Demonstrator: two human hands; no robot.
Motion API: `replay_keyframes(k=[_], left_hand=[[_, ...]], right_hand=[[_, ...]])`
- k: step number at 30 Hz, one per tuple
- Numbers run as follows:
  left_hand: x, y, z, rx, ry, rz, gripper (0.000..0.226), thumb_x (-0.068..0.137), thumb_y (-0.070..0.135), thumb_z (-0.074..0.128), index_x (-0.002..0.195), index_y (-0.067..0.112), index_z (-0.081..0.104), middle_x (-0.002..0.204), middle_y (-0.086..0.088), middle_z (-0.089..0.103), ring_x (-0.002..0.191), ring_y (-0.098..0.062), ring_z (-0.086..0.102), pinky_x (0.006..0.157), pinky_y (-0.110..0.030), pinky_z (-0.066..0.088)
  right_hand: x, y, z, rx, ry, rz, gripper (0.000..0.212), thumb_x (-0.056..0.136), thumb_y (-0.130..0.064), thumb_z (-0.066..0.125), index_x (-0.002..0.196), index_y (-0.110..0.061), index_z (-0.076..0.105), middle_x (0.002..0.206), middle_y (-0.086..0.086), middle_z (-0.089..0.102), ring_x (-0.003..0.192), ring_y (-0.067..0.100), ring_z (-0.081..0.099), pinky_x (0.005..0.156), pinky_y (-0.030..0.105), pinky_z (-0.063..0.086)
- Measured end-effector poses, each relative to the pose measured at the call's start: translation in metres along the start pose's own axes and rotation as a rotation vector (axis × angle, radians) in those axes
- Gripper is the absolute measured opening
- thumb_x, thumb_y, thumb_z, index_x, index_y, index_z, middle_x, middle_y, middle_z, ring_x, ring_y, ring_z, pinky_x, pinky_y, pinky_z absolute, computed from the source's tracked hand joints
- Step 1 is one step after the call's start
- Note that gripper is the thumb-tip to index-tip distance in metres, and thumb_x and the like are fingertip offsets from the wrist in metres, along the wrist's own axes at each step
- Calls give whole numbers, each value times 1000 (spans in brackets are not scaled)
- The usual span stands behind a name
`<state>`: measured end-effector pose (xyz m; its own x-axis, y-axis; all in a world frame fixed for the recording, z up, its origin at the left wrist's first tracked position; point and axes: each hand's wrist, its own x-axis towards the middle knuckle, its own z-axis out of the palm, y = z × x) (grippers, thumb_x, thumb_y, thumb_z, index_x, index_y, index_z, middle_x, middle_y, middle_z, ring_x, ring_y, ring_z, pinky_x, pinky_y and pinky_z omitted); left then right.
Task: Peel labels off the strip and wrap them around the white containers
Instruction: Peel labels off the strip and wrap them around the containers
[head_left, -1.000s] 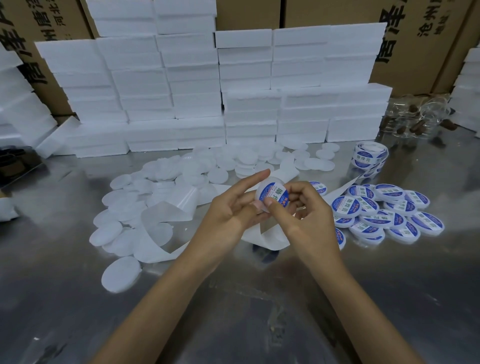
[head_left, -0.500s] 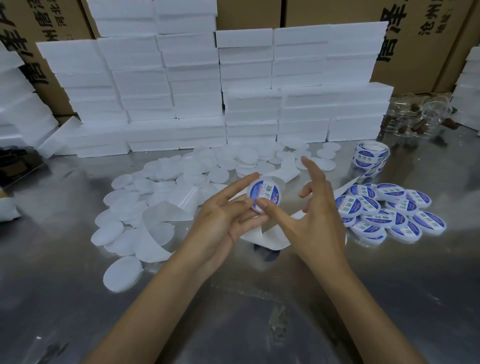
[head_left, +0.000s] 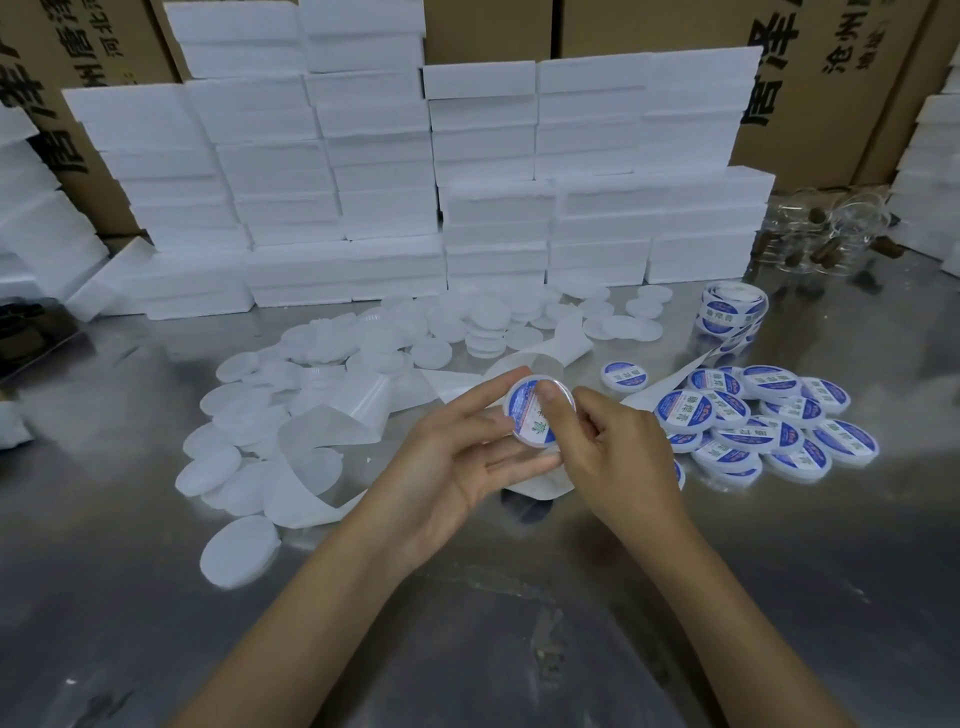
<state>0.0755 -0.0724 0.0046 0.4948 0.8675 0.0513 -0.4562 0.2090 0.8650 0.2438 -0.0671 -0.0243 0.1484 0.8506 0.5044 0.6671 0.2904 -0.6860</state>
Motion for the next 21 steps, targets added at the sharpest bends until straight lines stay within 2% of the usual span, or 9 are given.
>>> replay_keyframes(k=[3, 6, 8, 11, 13, 15, 18, 21], left_hand=[[1, -6, 1, 194, 90, 68, 56, 92, -6, 63, 142, 18, 53, 122, -18, 70, 113, -35, 68, 90, -39, 59], [2, -9, 2, 321, 135, 123, 60, 89, -6, 68, 139, 26, 56, 112, -16, 74, 105, -31, 72, 83, -35, 61], [1, -7, 2, 356, 193, 154, 49, 86, -5, 72, 128, 21, 66, 105, -17, 76, 98, -32, 74, 78, -32, 61], [1, -6, 2, 348, 326, 192, 33, 84, 1, 76, 114, 14, 71, 93, -19, 77, 86, -33, 76, 70, -32, 62], [1, -6, 1, 330, 411, 214, 19, 85, 8, 77, 102, 13, 73, 85, -20, 76, 78, -33, 76, 64, -31, 61], [1, -7, 0, 321, 468, 226, 5, 87, 15, 76, 91, 13, 74, 79, -21, 75, 71, -30, 76, 58, -30, 60], [1, -7, -1, 348, 468, 240, 12, 91, 20, 71, 95, 8, 72, 77, -18, 75, 70, -28, 75, 56, -31, 60], [0, -7, 1, 394, 392, 225, 14, 97, 17, 65, 108, 14, 73, 89, -12, 77, 81, -27, 76, 66, -32, 62]], right_hand=[[0, 0, 1, 48, 20, -14, 56, 96, -60, 32, 53, -24, 31, 45, -4, 43, 47, 15, 41, 47, 21, 27], [-1, 1, 2, 107, 10, -15, 55, 99, -55, 34, 51, -29, 30, 44, -8, 41, 44, 11, 38, 47, 21, 27], [-2, 1, 3, 160, -27, -4, 53, 100, -59, 34, 55, -30, 36, 45, -7, 39, 46, 10, 36, 50, 25, 29], [-5, -3, 5, 188, -125, -25, 55, 91, -75, 29, 68, -28, 47, 52, -12, 52, 51, 8, 48, 53, 31, 36], [-8, -7, 8, 118, -189, -43, 55, 81, -84, 35, 72, -31, 45, 57, -15, 56, 54, 6, 53, 53, 28, 34], [-12, -9, 12, 51, -216, -67, 45, 75, -86, 43, 72, -41, 43, 58, -20, 57, 56, 3, 54, 51, 25, 31], [-12, -10, 14, 27, -179, -102, 35, 82, -76, 42, 67, -45, 41, 58, -19, 54, 57, 8, 52, 50, 25, 29], [-9, -6, 13, 80, -101, -99, 41, 92, -64, 38, 64, -34, 38, 53, -10, 48, 52, 15, 46, 50, 28, 29]])
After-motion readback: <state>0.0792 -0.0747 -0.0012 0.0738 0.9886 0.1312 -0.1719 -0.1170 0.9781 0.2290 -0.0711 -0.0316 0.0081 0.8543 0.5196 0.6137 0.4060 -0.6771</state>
